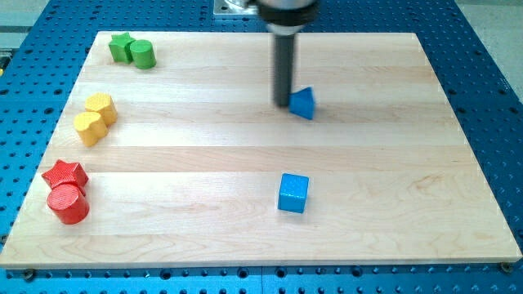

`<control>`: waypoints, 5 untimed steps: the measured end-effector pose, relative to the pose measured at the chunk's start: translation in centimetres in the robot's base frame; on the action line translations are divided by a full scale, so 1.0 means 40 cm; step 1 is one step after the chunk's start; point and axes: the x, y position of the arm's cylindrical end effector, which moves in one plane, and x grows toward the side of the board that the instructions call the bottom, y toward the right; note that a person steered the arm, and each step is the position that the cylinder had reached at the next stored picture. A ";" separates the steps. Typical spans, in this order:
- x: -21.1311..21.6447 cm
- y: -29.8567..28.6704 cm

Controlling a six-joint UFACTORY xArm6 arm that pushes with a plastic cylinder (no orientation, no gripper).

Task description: Move the triangle towards the right center of the board

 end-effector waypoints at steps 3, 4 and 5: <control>0.063 0.058; 0.035 0.210; 0.041 0.102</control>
